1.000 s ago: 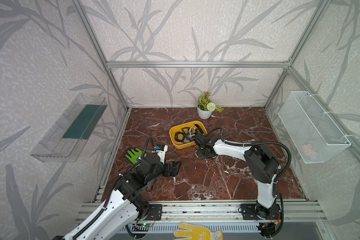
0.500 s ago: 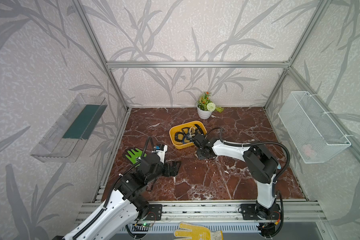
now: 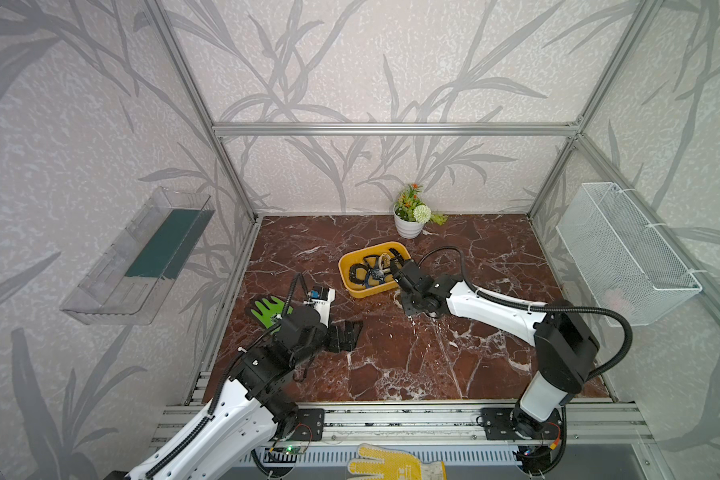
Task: Put the watch into the storage box
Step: Pick up the watch at the center of the board, then place the watch in the storage box.
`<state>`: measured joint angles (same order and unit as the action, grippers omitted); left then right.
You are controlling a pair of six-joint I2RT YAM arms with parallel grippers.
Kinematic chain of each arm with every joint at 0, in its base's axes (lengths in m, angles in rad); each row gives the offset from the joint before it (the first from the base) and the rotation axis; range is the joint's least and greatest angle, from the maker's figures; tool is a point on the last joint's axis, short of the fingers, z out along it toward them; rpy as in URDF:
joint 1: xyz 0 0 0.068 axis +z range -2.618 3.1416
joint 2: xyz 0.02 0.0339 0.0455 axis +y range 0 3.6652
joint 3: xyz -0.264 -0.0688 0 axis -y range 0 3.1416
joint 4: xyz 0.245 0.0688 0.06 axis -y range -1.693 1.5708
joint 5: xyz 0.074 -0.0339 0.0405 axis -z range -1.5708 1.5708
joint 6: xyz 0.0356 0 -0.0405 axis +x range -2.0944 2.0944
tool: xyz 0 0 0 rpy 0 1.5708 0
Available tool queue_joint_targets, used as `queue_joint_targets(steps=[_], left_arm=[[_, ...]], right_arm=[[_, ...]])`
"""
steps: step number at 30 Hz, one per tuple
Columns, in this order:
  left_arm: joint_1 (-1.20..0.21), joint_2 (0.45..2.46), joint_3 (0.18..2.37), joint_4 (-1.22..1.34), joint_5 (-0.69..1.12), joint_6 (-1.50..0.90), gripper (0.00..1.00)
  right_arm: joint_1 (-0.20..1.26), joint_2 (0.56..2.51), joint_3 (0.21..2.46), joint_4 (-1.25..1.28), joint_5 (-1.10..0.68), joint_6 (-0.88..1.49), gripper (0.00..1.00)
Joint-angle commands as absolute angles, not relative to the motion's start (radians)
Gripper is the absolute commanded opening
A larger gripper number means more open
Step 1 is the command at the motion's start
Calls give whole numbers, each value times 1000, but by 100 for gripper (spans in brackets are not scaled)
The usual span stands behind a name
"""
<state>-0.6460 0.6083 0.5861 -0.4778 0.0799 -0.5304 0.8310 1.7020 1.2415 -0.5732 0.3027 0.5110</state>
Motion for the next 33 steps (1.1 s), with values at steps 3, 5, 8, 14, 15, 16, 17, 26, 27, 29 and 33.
queue_joint_targets(steps=[3, 5, 8, 14, 15, 16, 17, 26, 27, 29, 33], left_arm=[[-648, 596, 568, -462, 72, -542, 99], [-648, 593, 565, -460, 70, -546, 99], [-647, 590, 566, -463, 59, -542, 99], [-648, 583, 572, -478, 38, -538, 99], [-647, 580, 572, -480, 33, -537, 99], [-648, 577, 572, -482, 29, -537, 99], [-646, 575, 574, -485, 25, -537, 99], [-646, 541, 575, -518, -23, -536, 99], [-646, 540, 577, -521, -29, -537, 99], [-647, 540, 581, -522, -38, -537, 99], [-646, 523, 586, -528, -62, -534, 99]], right_arm=[[844, 1681, 1326, -623, 336, 426, 11], [844, 1716, 1389, -631, 327, 393, 11], [843, 1806, 1504, -637, 316, 345, 11], [839, 2019, 1764, -654, 285, 267, 12], [838, 2060, 1813, -662, 280, 253, 12], [835, 2095, 1854, -670, 275, 245, 12], [832, 2137, 1899, -681, 269, 236, 12], [808, 2406, 2209, -797, 212, 219, 14], [808, 2429, 2235, -812, 211, 219, 15], [808, 2462, 2284, -840, 218, 222, 21], [809, 2465, 2326, -855, 224, 217, 40]])
